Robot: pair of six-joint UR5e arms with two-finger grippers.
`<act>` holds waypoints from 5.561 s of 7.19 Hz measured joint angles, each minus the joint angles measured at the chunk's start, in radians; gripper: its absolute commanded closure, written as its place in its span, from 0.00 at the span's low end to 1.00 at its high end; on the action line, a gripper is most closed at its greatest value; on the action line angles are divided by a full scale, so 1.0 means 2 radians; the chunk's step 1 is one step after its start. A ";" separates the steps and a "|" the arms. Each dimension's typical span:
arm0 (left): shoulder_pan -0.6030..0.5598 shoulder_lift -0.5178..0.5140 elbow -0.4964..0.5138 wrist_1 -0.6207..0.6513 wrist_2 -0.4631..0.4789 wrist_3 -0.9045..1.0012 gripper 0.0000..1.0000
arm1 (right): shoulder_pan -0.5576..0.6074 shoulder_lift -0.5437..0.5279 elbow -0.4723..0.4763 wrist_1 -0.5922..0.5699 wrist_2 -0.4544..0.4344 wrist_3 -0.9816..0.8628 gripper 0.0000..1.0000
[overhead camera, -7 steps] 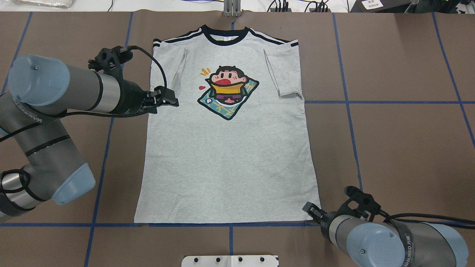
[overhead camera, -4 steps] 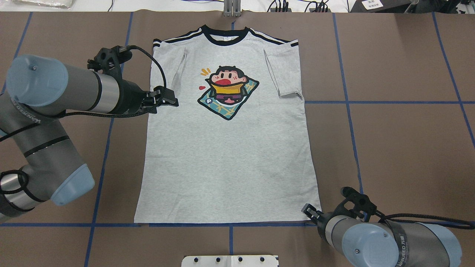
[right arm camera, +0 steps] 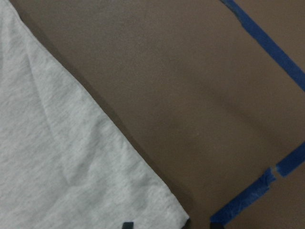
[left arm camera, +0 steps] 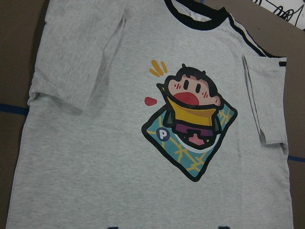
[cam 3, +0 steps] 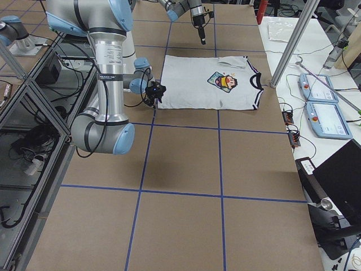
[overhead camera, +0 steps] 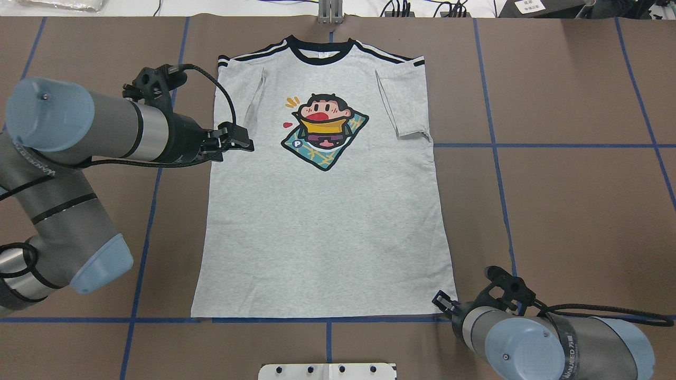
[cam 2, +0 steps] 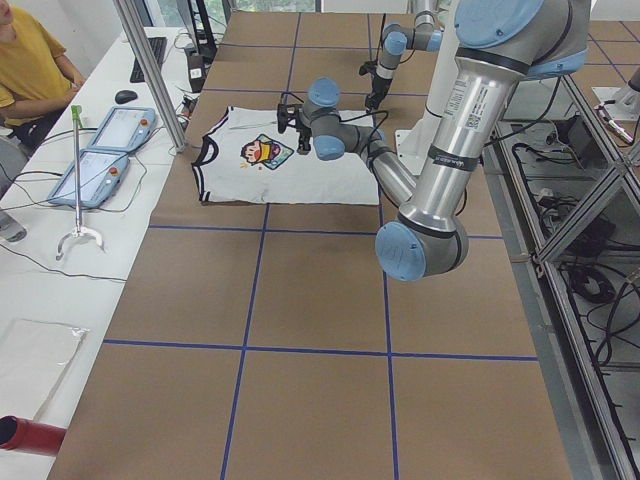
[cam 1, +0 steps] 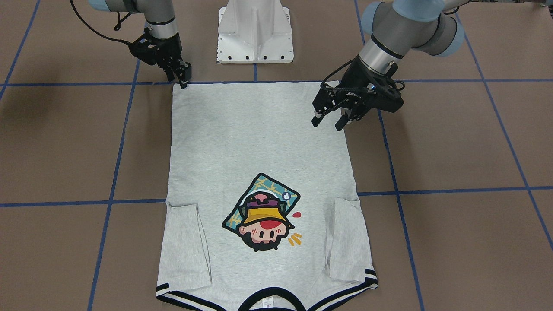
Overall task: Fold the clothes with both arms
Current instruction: 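Move the left gripper down to the hem corner nearest the robot, then grasp both bottom hem corners with the left and right grippers, then lift the hem with both grippers and fold it up onto the collar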
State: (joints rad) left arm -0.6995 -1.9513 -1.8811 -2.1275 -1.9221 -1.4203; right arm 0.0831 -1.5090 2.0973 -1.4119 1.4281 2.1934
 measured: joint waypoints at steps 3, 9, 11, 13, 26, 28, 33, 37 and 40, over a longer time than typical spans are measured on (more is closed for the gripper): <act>0.000 0.001 -0.002 0.001 0.001 0.000 0.24 | 0.001 0.000 0.000 -0.006 -0.001 0.000 1.00; 0.052 0.094 -0.086 0.023 -0.045 -0.104 0.32 | 0.004 -0.003 0.034 -0.008 0.001 0.000 1.00; 0.096 0.134 -0.101 0.026 -0.038 -0.147 0.35 | 0.005 -0.004 0.042 -0.008 0.001 -0.001 1.00; 0.148 0.165 -0.101 0.028 0.002 -0.180 0.36 | 0.008 -0.004 0.048 -0.008 0.014 -0.001 1.00; 0.216 0.171 -0.062 0.052 0.051 -0.199 0.45 | 0.021 0.000 0.047 -0.008 0.040 -0.001 1.00; 0.219 0.171 -0.059 0.052 0.051 -0.199 0.61 | 0.021 0.000 0.047 -0.008 0.040 -0.001 1.00; 0.220 0.170 -0.060 0.052 0.051 -0.200 1.00 | 0.021 0.001 0.046 -0.008 0.040 -0.001 1.00; 0.224 0.175 -0.112 0.052 0.050 -0.203 1.00 | 0.008 -0.007 0.054 -0.008 0.039 -0.001 1.00; 0.264 0.184 -0.155 0.053 0.050 -0.243 1.00 | -0.047 -0.051 0.095 -0.008 0.036 0.000 1.00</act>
State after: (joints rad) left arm -0.1711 -1.5829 -2.1913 -2.0220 -1.8221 -1.9072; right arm -0.0099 -1.6103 2.2881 -1.4272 1.5001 2.1934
